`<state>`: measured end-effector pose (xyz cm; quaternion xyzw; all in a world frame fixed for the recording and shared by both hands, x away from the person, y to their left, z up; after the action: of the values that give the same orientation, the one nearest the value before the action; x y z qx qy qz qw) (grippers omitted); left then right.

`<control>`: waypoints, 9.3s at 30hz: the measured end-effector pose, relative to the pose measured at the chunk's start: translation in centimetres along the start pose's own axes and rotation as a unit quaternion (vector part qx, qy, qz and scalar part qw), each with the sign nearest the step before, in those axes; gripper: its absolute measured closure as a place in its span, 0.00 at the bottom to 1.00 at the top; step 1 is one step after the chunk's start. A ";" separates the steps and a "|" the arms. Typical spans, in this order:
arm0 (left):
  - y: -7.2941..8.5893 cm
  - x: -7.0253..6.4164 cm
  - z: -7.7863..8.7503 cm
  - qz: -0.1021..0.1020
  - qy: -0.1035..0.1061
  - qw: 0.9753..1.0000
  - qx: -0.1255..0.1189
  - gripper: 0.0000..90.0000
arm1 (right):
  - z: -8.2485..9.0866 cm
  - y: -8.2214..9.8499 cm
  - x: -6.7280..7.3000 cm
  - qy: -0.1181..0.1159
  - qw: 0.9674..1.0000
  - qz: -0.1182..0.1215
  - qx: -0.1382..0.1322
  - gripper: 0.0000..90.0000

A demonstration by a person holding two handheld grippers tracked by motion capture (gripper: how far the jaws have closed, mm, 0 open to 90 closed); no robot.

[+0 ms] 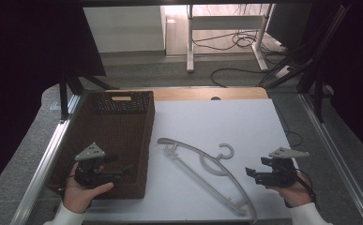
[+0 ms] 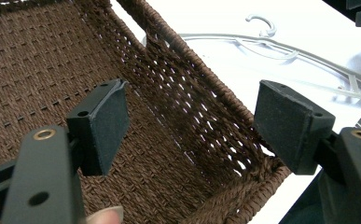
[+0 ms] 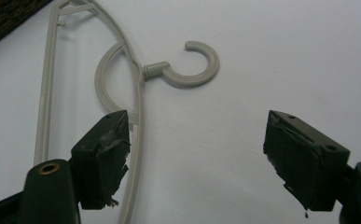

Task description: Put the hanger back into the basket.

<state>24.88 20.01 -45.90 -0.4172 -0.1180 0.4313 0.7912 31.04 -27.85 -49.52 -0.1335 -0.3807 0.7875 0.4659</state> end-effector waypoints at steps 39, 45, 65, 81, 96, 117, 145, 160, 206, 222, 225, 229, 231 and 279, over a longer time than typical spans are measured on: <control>0.1 -0.2 0.8 -0.001 -0.014 1.000 -0.005 0.29 | -2.8 -2.8 1.3 -0.033 0.996 -0.007 0.078 0.47; 0.0 -0.4 1.1 -0.001 -0.012 1.000 -0.009 0.29 | -4.3 -3.6 2.1 -0.032 0.994 -0.002 0.106 0.49; 0.2 -0.1 1.0 0.005 -0.021 1.000 -0.008 0.30 | -7.7 -3.9 3.0 -0.031 0.986 0.012 0.161 0.51; 0.3 -0.1 0.9 0.005 -0.021 1.000 -0.008 0.30 | -10.2 -3.6 4.3 -0.015 0.981 0.039 0.187 0.55; 0.4 0.0 0.8 0.004 -0.021 1.000 -0.008 0.30 | -11.5 -3.0 4.7 0.009 0.974 0.069 0.214 0.68; 0.4 -0.1 0.7 0.002 -0.022 1.000 -0.007 0.30 | -11.6 -2.9 5.6 0.014 0.970 0.107 0.218 0.89; 0.4 0.3 1.0 0.007 -0.026 1.000 -0.012 0.30 | -6.1 -7.1 5.2 0.007 0.985 0.148 0.092 0.92; 0.2 0.3 1.3 0.010 -0.023 1.000 -0.019 0.30 | -1.5 -9.3 6.4 -0.038 0.980 0.196 0.022 0.92; -10.2 -2.7 -3.2 -0.094 0.155 0.983 0.007 0.36 | -0.2 -8.3 8.7 -0.140 0.946 0.292 0.026 0.92; -10.5 -5.0 -6.0 -0.135 0.234 0.959 0.092 0.48 | 0.5 -8.2 9.5 -0.186 0.930 0.316 0.015 0.92; -10.2 -5.6 -6.4 -0.146 0.250 0.950 0.115 0.60 | 0.5 -8.1 9.7 -0.192 0.926 0.324 0.013 0.92; -9.8 -6.2 -6.8 -0.156 0.266 0.941 0.141 0.76 | 0.5 -8.0 9.9 -0.196 0.923 0.332 0.012 0.92; -9.7 -6.3 -7.0 -0.157 0.266 0.939 0.152 0.79 | 0.4 -8.0 9.9 -0.196 0.922 0.333 0.013 0.92; -9.2 -6.1 -7.3 -0.126 0.266 0.944 0.148 0.90 | -0.6 -7.8 8.9 -0.168 0.942 0.291 0.015 0.61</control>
<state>30.60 8.60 -42.43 -0.3769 0.1098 0.2137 0.8945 31.65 -17.98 -43.01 -0.0972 -0.3863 0.9053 0.1477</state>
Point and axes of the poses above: each handheld gripper's, and its own axes: z roughly backward along the jaws, y roughly out of its underside, x roughly to its left, the point moved 5 cm from there along -z, roughly forward along the jaws, and after that the axes turned 4 degrees about -z, right-handed, at the moved point
